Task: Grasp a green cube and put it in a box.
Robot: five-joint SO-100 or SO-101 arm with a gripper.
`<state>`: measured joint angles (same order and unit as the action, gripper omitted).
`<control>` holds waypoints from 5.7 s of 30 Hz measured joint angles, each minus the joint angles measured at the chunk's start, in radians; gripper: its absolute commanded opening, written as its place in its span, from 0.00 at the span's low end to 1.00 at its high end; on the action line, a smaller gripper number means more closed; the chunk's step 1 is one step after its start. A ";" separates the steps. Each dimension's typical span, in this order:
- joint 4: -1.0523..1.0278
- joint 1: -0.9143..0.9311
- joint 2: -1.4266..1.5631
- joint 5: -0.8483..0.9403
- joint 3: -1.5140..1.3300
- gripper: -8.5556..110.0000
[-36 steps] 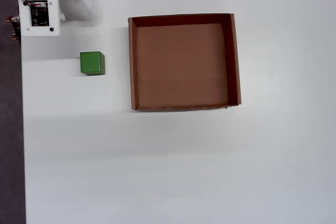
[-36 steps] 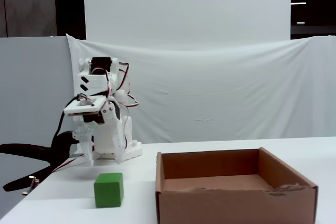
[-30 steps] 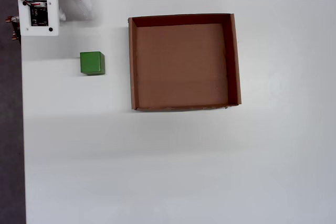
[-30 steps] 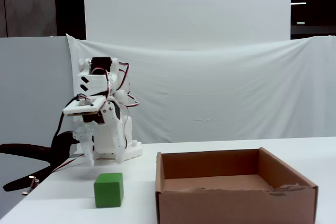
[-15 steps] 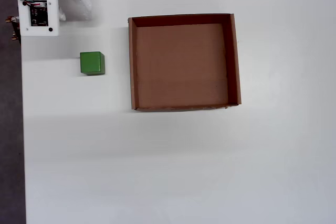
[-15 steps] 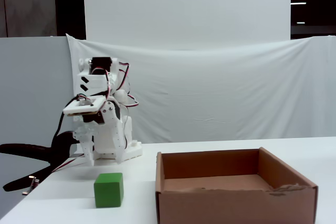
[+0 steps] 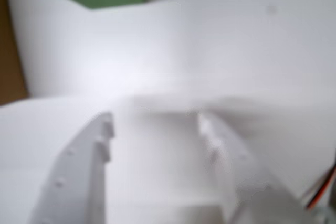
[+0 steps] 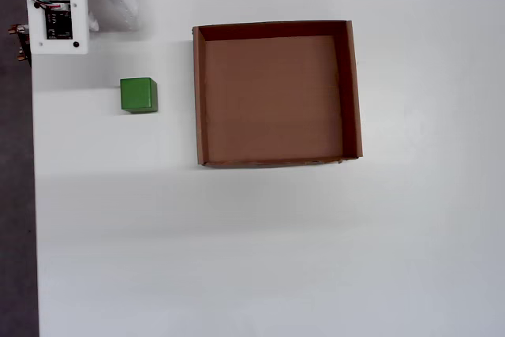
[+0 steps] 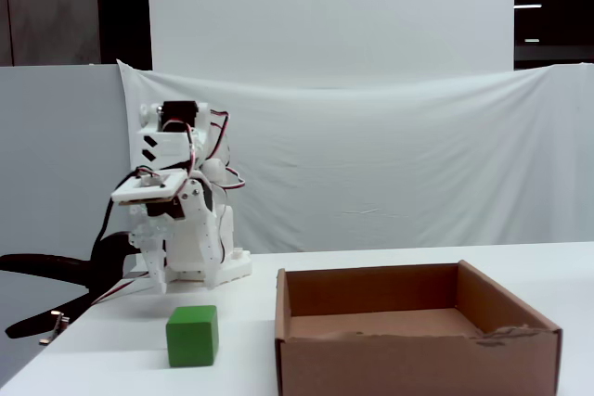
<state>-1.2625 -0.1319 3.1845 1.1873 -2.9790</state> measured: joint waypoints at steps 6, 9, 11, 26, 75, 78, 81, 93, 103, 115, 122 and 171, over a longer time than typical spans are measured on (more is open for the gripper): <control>0.006 0.000 0.000 -0.014 0.000 0.23; 0.025 0.000 -0.026 -0.014 0.000 0.24; 0.044 0.000 -0.057 -0.014 0.002 0.25; 0.267 0.012 -0.718 -0.026 0.468 0.35; 0.584 -0.110 -1.356 -0.184 0.678 0.26; 0.584 -0.110 -1.356 -0.184 0.678 0.24; 0.584 -0.110 -1.356 -0.184 0.678 0.23; 0.578 -0.110 -1.373 -0.190 0.707 0.19; 0.403 -0.110 -1.401 -0.209 0.936 0.19; 0.291 -0.218 -1.448 -0.212 1.184 0.19; 0.219 -0.322 -1.499 -0.212 1.308 0.19; 0.529 -0.617 -1.706 -0.295 1.078 0.31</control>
<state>-0.7332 -0.7486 1.4788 0.8928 -1.9006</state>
